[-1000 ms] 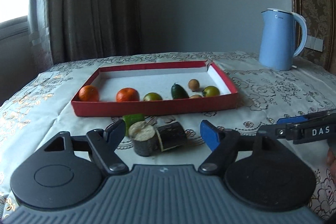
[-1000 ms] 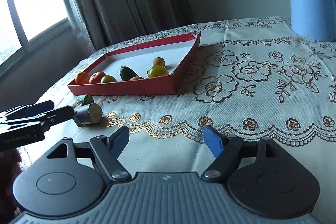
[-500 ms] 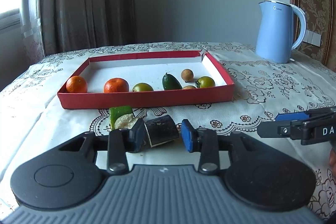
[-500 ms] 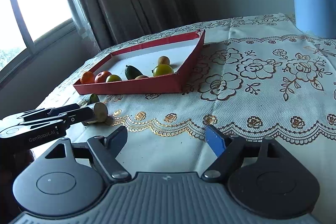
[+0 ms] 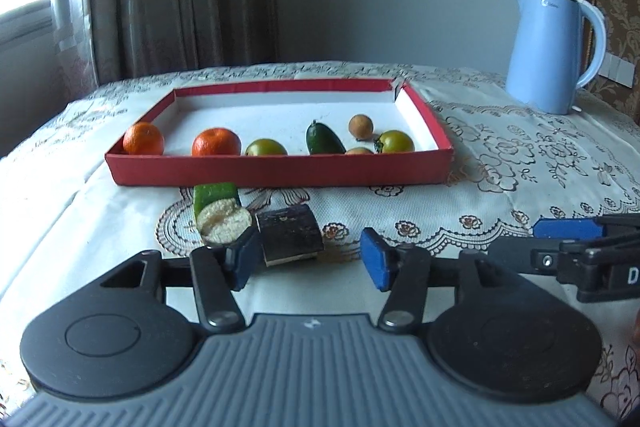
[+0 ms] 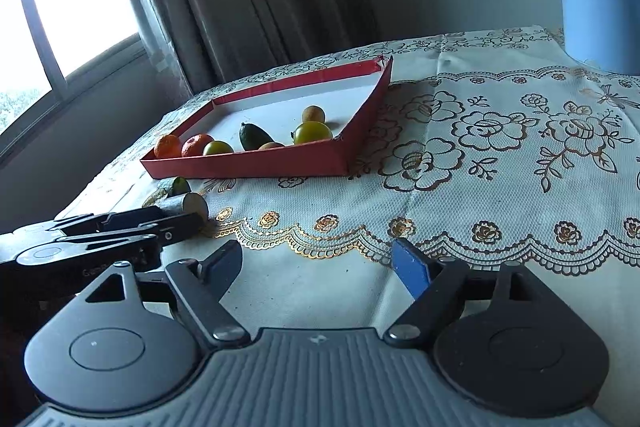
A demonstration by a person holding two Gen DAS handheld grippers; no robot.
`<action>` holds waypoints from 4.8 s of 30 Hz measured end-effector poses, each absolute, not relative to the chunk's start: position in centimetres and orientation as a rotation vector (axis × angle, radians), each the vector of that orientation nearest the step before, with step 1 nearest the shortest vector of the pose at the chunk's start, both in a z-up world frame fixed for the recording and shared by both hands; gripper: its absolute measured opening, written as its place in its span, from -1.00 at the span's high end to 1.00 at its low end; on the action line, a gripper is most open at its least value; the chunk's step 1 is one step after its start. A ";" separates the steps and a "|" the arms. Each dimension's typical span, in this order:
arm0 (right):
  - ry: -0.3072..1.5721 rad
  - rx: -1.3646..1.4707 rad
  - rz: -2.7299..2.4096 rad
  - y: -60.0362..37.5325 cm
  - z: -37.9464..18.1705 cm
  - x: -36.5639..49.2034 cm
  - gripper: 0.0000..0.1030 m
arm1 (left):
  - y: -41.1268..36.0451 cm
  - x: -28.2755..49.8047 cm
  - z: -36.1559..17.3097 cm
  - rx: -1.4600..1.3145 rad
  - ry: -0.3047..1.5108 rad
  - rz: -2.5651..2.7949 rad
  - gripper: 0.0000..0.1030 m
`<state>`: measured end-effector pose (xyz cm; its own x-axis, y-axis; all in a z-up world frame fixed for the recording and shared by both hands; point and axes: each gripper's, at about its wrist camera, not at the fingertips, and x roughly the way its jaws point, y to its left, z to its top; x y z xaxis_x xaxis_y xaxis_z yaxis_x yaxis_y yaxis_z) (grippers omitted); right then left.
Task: Organize fruits
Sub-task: 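Grasp the cut dark green cucumber piece with the left gripper, then carry the cucumber piece into the red box and open the left gripper, then withdraw the left gripper from the box, then grasp the cylindrical cucumber piece with pale cut face using the right gripper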
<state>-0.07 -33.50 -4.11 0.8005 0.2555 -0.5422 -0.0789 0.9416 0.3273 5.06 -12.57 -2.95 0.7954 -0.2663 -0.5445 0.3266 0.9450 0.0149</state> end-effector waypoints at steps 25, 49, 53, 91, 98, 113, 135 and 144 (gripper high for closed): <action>0.619 0.291 0.185 -33.4 -4.2 0.0 -0.64 | -13.2 7.9 -3.4 0.037 0.639 -0.199 0.44; 0.617 0.296 0.197 -33.4 -4.2 0.0 -0.71 | -17.0 13.4 3.3 0.220 0.480 -0.088 0.44; 0.618 0.295 0.202 -33.4 -4.2 0.1 -0.74 | -17.2 15.4 2.3 0.224 0.516 -0.077 0.44; 0.619 0.295 0.205 -33.4 -4.2 0.0 -0.79 | -16.8 22.3 -1.4 0.197 0.624 -0.040 0.18; 0.619 0.308 0.211 -33.5 -4.3 0.2 -0.79 | -16.9 20.7 -0.6 0.214 0.597 -0.063 0.01; 0.612 0.355 0.231 -34.1 -4.4 0.3 -0.81 | -9.0 10.4 2.7 0.148 0.496 -0.078 -1.00; 0.512 -0.003 0.279 -22.3 -2.1 -0.8 -0.82 | 7.2 9.5 -3.7 -0.035 0.614 0.187 -1.00; 0.593 -0.091 0.343 -16.4 -2.3 4.4 -0.80 | 8.5 9.7 -4.1 -0.124 0.640 0.180 -1.00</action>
